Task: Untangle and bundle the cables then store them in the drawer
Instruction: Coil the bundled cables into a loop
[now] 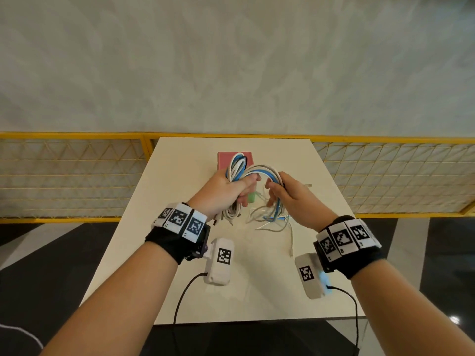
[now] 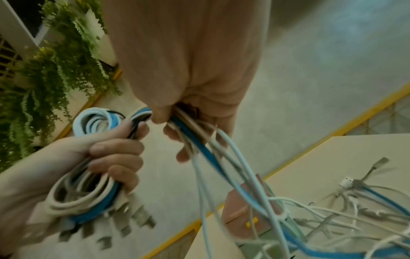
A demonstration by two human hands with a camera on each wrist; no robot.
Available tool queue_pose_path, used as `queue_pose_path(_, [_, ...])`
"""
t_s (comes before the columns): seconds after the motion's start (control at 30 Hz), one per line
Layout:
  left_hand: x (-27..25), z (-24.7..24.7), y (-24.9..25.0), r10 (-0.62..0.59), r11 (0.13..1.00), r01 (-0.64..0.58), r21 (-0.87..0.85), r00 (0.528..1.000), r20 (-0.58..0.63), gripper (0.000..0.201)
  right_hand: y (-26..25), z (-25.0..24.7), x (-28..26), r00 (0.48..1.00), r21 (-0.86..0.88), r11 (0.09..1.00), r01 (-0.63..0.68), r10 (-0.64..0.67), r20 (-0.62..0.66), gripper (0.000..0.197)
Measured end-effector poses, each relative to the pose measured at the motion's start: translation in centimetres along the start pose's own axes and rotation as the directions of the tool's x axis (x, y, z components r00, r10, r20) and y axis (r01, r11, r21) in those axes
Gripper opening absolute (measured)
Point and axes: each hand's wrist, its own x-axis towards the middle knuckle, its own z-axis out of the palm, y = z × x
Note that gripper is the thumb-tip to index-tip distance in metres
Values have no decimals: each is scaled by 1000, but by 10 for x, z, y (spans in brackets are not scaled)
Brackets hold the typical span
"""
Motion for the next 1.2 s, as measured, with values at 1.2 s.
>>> queue_pose_path(1.2, [4,19,4,-12,999,1,-43,969,-247,26,-61,0,2,988,219,974,-60,89,-125,41])
